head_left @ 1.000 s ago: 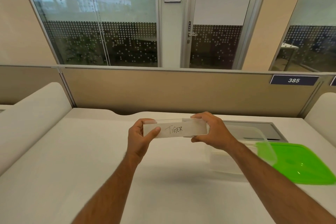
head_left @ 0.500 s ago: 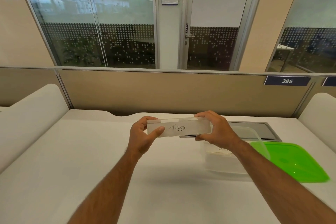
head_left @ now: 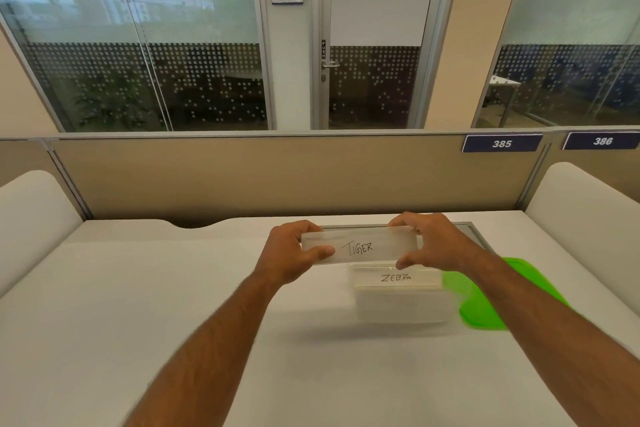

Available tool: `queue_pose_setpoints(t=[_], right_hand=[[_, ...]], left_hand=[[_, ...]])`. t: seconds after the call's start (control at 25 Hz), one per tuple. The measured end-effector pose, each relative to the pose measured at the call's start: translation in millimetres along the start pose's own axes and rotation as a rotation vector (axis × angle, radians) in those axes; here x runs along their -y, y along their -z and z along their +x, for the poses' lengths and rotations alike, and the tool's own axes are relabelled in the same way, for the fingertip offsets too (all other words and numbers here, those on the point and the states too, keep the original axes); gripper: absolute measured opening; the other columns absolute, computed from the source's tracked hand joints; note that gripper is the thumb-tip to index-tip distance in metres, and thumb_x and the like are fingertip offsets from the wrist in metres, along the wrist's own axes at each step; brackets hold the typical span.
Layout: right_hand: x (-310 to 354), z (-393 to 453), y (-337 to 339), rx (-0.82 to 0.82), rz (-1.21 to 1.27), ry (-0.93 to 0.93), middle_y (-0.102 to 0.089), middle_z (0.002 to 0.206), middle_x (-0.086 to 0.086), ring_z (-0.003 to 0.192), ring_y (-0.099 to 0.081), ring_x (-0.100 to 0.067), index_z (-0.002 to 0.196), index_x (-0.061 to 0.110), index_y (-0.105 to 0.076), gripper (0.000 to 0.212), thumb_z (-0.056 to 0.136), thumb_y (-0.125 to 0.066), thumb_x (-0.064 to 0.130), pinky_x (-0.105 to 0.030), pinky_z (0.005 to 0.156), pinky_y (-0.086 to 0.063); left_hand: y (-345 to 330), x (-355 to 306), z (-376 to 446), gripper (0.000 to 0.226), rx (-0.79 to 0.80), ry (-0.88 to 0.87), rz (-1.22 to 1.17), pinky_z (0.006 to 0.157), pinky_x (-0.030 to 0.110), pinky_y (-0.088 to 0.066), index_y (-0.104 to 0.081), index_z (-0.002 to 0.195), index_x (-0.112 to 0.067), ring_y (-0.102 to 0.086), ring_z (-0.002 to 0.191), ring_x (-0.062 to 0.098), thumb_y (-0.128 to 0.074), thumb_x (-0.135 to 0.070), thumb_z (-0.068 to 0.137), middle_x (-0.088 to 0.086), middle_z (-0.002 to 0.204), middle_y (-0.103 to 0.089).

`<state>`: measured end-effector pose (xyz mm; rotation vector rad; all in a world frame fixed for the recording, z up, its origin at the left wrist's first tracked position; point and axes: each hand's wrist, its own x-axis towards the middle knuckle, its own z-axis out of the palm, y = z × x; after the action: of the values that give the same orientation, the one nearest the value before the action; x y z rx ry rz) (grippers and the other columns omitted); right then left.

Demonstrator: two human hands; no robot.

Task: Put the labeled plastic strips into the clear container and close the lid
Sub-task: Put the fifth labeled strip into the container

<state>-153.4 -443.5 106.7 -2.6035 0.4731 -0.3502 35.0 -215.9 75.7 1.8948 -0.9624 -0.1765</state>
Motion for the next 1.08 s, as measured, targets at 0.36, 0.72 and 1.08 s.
queue_pose_setpoints(t=[0.36, 0.72, 1.08], right_hand=[[-73.1, 3.2, 9.0, 0.089, -0.150, -0.178, -0.074, 0.106, 0.008, 0.092, -0.065, -0.012, 0.112, 0.027, -0.073, 0.052, 0.062, -0.089, 0.030, -0.022, 0.083, -0.048], [-113.7, 15.6, -7.9, 0.226, -0.339, -0.202, -0.064, 0.121, 0.001, 0.117, -0.051, -0.023, 0.122, 0.034, -0.063, 0.049, 0.076, -0.079, 0.035, -0.032, 0.093, -0.045], [-118.1, 32.3, -26.7, 0.360, -0.571, -0.170, -0.063, 0.109, -0.013, 0.102, -0.060, -0.033, 0.114, 0.023, -0.065, 0.038, 0.079, -0.075, 0.032, -0.030, 0.076, -0.044]], left_hand=[[-65.1, -18.9, 30.1, 0.031, 0.194, -0.014, 0.296, 0.076, 0.028, -0.053, -0.070, 0.096, -0.027, -0.062, 0.087, 0.013, -0.084, -0.036, 0.069, -0.006, 0.099, -0.070], [-113.8, -13.7, 50.7, 0.045, 0.367, -0.034, 0.585, 0.085, 0.035, -0.050, -0.063, 0.118, -0.022, -0.061, 0.103, 0.024, -0.078, -0.038, 0.078, 0.005, 0.120, -0.066], [-138.8, -7.0, 70.9, 0.042, 0.487, -0.060, 0.787, 0.071, 0.030, -0.042, -0.062, 0.114, -0.019, -0.052, 0.084, 0.019, -0.078, -0.035, 0.079, 0.007, 0.110, -0.064]])
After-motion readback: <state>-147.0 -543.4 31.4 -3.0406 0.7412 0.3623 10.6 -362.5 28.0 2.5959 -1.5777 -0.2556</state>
